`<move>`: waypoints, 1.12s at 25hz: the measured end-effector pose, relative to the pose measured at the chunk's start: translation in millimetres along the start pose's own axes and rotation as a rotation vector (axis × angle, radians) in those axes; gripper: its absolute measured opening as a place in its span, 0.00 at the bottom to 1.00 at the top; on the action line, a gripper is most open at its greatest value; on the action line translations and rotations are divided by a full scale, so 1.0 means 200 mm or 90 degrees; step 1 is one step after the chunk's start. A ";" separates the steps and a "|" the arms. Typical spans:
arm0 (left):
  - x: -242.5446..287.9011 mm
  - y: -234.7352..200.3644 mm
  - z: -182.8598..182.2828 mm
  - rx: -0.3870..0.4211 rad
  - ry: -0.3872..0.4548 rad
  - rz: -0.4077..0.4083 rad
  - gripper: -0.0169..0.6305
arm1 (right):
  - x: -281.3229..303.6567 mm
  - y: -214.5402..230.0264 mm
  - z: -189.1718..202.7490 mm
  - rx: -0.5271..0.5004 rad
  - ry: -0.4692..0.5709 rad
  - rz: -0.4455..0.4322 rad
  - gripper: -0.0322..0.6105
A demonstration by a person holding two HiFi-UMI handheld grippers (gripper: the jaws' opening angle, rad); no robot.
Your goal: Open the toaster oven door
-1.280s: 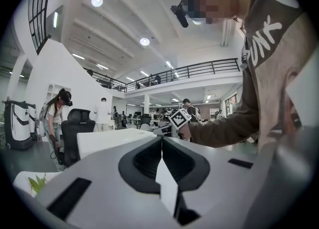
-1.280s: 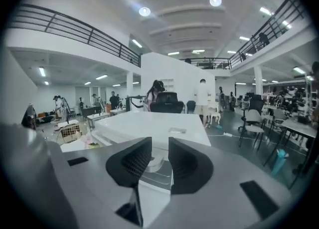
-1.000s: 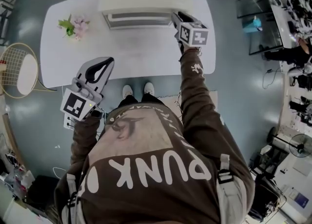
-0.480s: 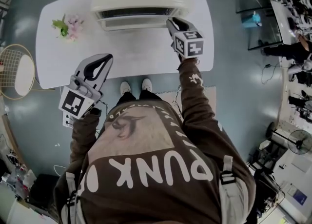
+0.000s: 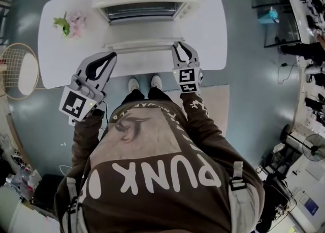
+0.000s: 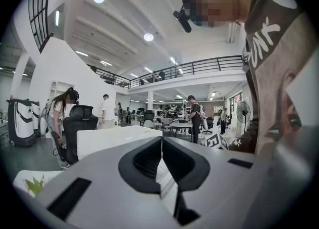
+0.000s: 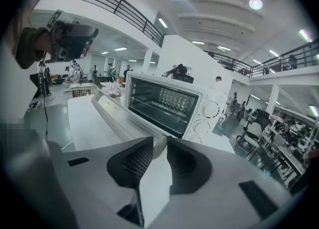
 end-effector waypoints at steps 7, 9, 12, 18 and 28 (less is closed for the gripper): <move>0.03 0.04 0.01 -0.009 -0.011 0.002 0.04 | -0.02 -0.12 0.30 -0.020 -0.037 -0.010 0.11; 0.04 0.05 0.02 -0.006 -0.023 -0.002 0.04 | -0.01 -0.14 0.37 -0.024 -0.054 -0.015 0.09; 0.04 0.06 0.01 -0.005 -0.030 -0.003 0.04 | 0.02 -0.17 0.49 -0.025 -0.093 -0.035 0.06; 0.03 0.07 0.00 -0.010 -0.015 -0.005 0.04 | 0.13 -0.24 0.70 0.000 -0.173 -0.069 0.07; 0.04 0.07 0.02 -0.013 -0.028 -0.008 0.04 | 0.19 -0.23 0.80 0.009 -0.184 -0.069 0.09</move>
Point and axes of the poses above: the fingertips, and each gripper's own axes: x forward along the fingers, y to its right, z out of its underside, the point moved 6 cm from there along -x, backward along the fingers, and after that the axes turned 1 degree about x, right-handed, at the moved point
